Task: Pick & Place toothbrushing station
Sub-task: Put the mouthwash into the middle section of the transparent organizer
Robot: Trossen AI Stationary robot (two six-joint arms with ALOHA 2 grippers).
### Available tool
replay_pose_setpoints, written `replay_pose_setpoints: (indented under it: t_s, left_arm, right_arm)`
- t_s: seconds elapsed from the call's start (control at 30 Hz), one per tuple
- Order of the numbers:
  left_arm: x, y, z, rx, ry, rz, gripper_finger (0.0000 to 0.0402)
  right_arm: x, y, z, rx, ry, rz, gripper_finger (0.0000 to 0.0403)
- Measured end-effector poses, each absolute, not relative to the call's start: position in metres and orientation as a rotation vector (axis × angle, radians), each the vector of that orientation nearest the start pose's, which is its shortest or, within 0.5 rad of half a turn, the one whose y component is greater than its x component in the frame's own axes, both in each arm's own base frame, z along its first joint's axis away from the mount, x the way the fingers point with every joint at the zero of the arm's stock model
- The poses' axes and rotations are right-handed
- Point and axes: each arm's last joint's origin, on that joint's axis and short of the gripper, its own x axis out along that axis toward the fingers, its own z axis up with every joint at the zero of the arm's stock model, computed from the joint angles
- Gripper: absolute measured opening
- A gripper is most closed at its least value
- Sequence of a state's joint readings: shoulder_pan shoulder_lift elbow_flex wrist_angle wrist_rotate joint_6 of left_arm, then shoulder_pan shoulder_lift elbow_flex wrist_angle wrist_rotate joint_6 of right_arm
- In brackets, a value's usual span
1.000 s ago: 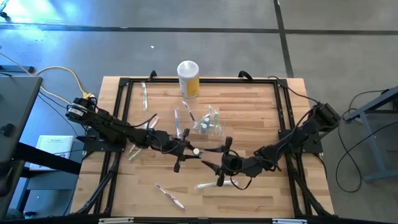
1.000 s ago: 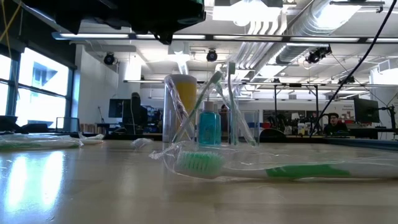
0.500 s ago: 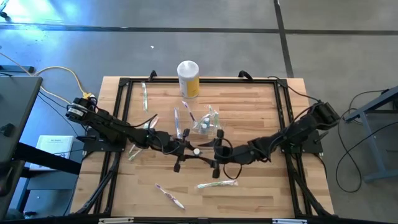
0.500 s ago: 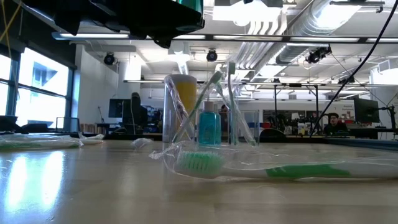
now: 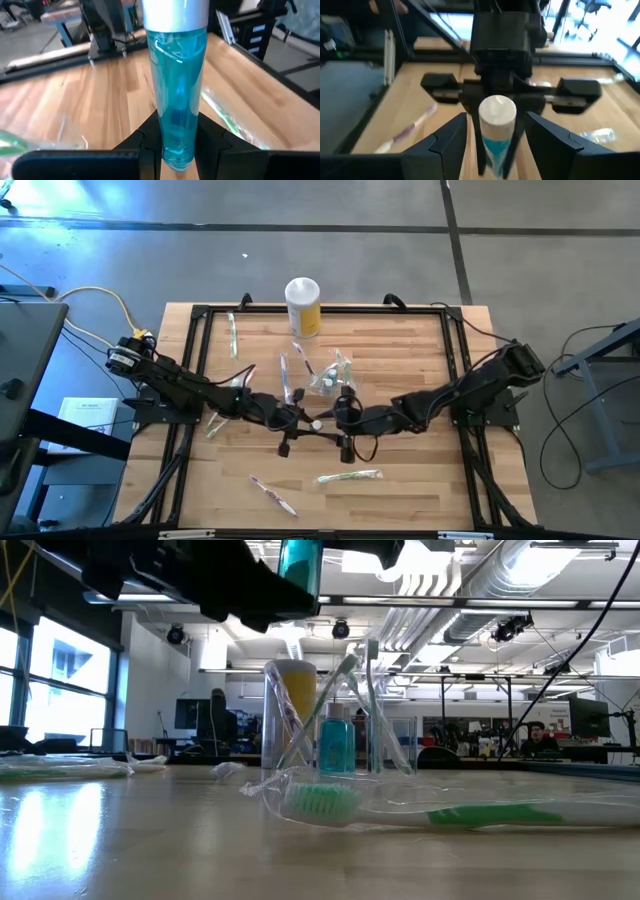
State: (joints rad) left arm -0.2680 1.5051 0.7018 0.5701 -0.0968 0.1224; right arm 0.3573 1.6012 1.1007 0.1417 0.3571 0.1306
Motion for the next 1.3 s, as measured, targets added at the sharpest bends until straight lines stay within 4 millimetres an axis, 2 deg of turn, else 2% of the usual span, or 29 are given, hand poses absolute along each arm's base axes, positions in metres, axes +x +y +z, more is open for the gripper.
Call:
replay_pose_setpoints:
  t_s: [0.2, 0.47, 0.7, 1.03, 1.3]
  left_arm:
    - [0.305, -0.081, 0.213, 0.169, 0.391, -0.188, 0.0065]
    - [0.311, -0.083, 0.23, 0.174, 0.526, -0.188, 0.0065]
    - [0.312, -0.083, 0.232, 0.174, 0.54, -0.188, 0.0065]
    - [0.312, -0.083, 0.232, 0.179, 0.537, -0.188, 0.0065]
    - [0.312, -0.083, 0.232, 0.193, 0.532, -0.198, 0.0065]
  right_arm:
    - [0.342, 0.118, 0.279, 0.055, 0.418, -0.013, 0.0191]
    - [0.341, 0.114, 0.272, 0.065, 0.511, 0.001, 0.0191]
    - [0.342, 0.113, 0.271, 0.078, 0.515, 0.031, 0.0191]
    - [0.348, 0.097, 0.271, 0.114, 0.517, 0.047, 0.019]
    - [0.349, 0.097, 0.271, 0.104, 0.513, 0.086, 0.0155]
